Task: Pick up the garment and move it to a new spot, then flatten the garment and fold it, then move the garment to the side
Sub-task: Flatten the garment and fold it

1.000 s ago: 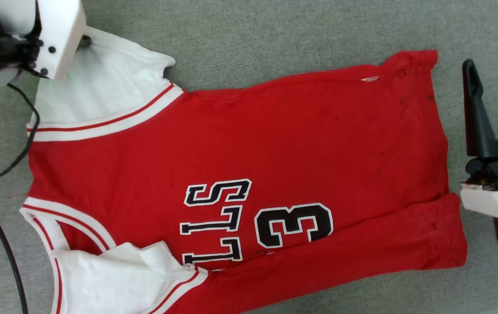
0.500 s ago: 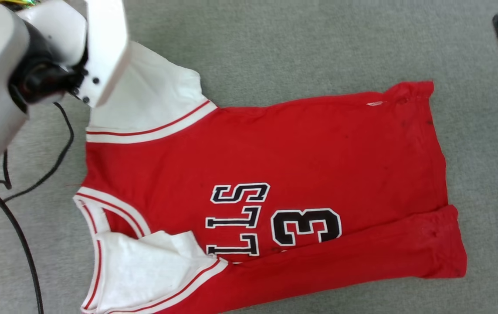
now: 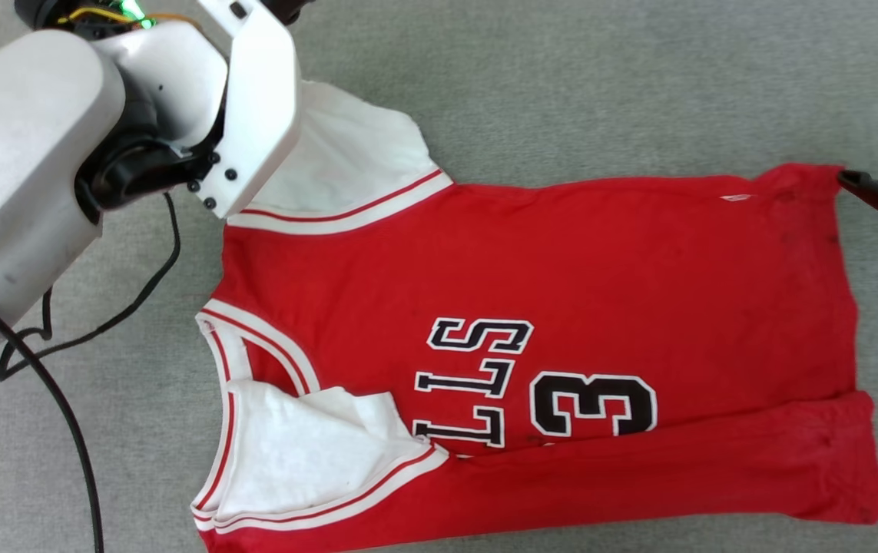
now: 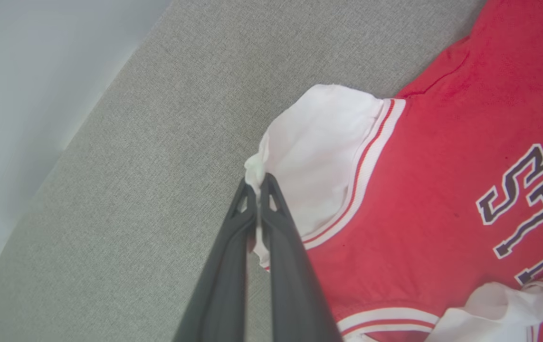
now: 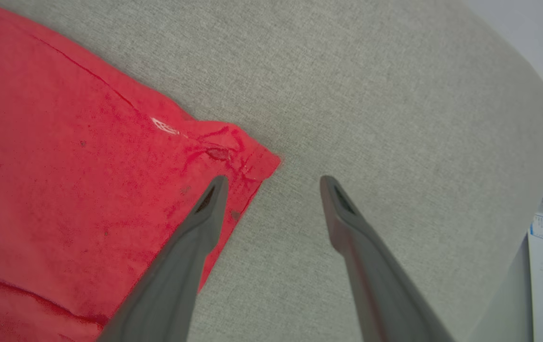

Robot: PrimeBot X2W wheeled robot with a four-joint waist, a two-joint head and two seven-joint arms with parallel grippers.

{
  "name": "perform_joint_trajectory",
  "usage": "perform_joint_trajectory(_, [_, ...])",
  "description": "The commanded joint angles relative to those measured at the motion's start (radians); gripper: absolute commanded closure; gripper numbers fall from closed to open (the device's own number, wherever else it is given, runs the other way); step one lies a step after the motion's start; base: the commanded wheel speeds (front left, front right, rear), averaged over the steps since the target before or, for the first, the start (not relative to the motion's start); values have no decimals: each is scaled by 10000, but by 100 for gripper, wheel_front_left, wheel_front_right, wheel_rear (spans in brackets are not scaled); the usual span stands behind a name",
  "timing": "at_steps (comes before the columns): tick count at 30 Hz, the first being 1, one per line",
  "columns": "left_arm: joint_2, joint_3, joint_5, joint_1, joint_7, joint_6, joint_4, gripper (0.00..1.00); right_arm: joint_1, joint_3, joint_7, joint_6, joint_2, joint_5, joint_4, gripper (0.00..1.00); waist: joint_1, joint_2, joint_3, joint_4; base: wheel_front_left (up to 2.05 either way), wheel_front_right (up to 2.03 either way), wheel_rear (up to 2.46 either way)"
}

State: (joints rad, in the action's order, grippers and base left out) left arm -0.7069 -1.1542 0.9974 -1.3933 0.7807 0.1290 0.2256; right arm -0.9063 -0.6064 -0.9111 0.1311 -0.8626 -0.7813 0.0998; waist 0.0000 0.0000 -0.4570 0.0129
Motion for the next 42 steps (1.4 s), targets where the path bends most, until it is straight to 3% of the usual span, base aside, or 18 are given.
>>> perform_joint_trajectory(1, [56, 0, -34, -164, -68, 3, -39, 100, -263, -21, -151, -8, 195, -163, 241, 0, 0, 0, -222, 206, 0, 0, 0])
perform_joint_trajectory(6, [147, -174, -17, -492, -320, 3, -166, 100, -749, -323, -634, -8, 815, -422, 1543, 0, 0, 0, -618, 497, 0, 0, 0])
perform_joint_trajectory(14, [67, -515, 55, -770, -677, 4, -130, 100, -220, -1562, -186, -7, 1468, -618, 2607, 0, 0, 0, -916, 643, 0, 0, 0])
perform_joint_trajectory(15, [44, -549, 74, -756, -728, 4, -95, 100, -227, -1617, 23, -7, 1533, -646, 2682, 100, 0, 0, -907, 627, 0, 0, 0])
perform_joint_trajectory(26, [-340, -931, 373, -164, -1446, 3, -61, 100, -477, -2019, 2275, -7, 1010, -1174, 2785, 100, 0, 0, 496, 446, 0, 0, 0])
perform_joint_trajectory(33, [-753, -1115, 644, 710, -1583, 3, -665, 100, 252, -2417, 3622, -7, 415, -1567, 2450, 100, 0, 0, 1576, 578, 0, 0, 0])
perform_joint_trajectory(42, [-1363, -1230, 672, 2782, -1439, -53, -1748, 100, 1654, -2955, 4528, -7, -23, -1959, 2156, 100, 0, 0, 2804, 638, 0, 0, 0])
